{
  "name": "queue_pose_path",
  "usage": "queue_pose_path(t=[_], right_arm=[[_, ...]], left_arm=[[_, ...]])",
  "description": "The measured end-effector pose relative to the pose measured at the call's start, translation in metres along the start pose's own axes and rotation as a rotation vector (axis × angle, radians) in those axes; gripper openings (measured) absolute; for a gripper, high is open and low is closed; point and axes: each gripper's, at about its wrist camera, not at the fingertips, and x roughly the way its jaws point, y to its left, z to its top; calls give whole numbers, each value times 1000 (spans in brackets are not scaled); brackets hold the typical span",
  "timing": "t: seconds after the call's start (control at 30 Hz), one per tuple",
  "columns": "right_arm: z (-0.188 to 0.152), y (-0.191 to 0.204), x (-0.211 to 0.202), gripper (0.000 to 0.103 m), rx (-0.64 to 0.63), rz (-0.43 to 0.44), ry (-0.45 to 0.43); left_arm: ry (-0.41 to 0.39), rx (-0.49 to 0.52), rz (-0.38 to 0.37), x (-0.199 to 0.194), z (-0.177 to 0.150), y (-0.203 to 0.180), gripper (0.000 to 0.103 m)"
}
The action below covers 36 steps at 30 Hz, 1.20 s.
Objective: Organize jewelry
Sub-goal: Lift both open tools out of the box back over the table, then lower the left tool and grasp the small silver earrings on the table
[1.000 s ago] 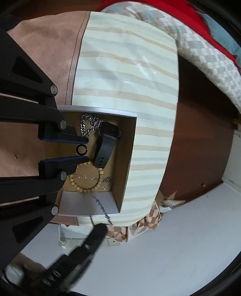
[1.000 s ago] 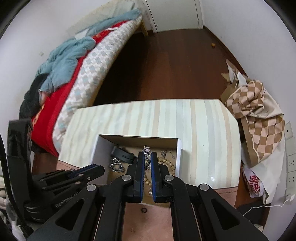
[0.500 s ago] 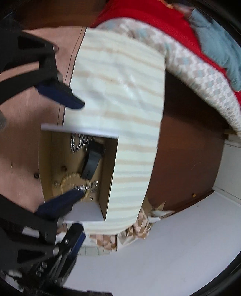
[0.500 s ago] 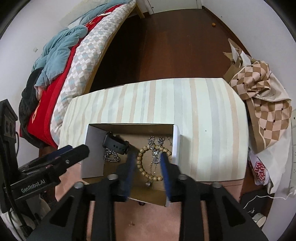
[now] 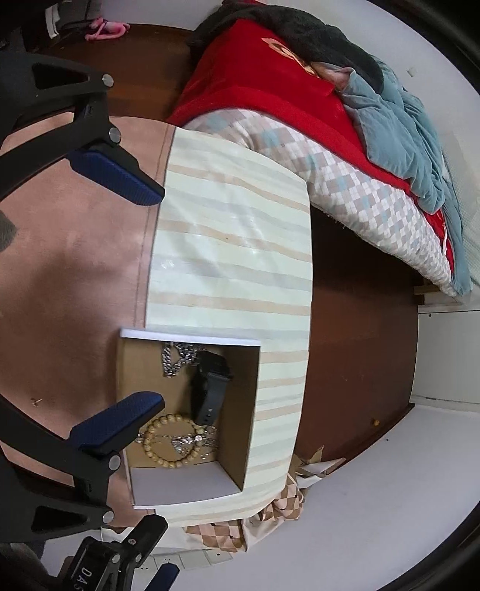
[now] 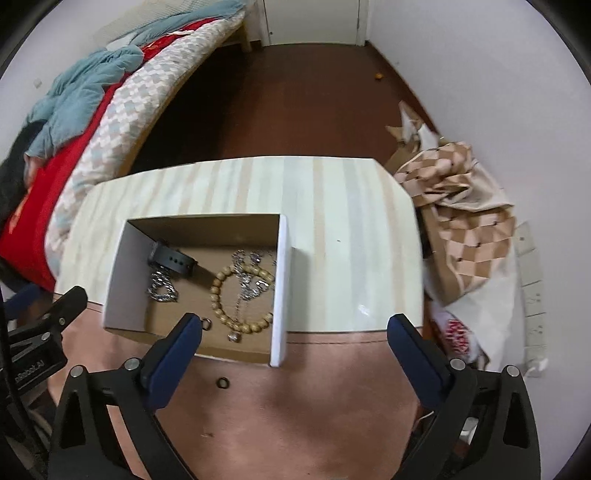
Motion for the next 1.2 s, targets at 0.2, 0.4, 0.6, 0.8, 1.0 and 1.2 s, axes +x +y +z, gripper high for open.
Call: queue_pose_path(t=[0.2, 0.4, 0.6, 0.8, 1.0, 1.2], right_arm=[[-13, 7, -26, 102, -3, -29, -54], [-24, 11, -66, 102, 5, -48, -132], [-39, 12, -108, 102, 11, -75, -217], [-57, 10, -151, 102, 28, -77, -294], [-72, 8, -178, 102, 48, -49, -329], [-95, -9, -149, 102, 103, -30, -243]], left_arm=[[-38, 2, 14, -24, -12, -1, 103], [-104, -1, 8, -63, -23, 1, 103], [-165, 14, -11, -103, -34, -2, 103], [-219, 19, -41, -139, -44, -6, 103], [-241, 12, -44, -155, -53, -7, 103], [-151, 30, -14, -117, -80, -16, 103]])
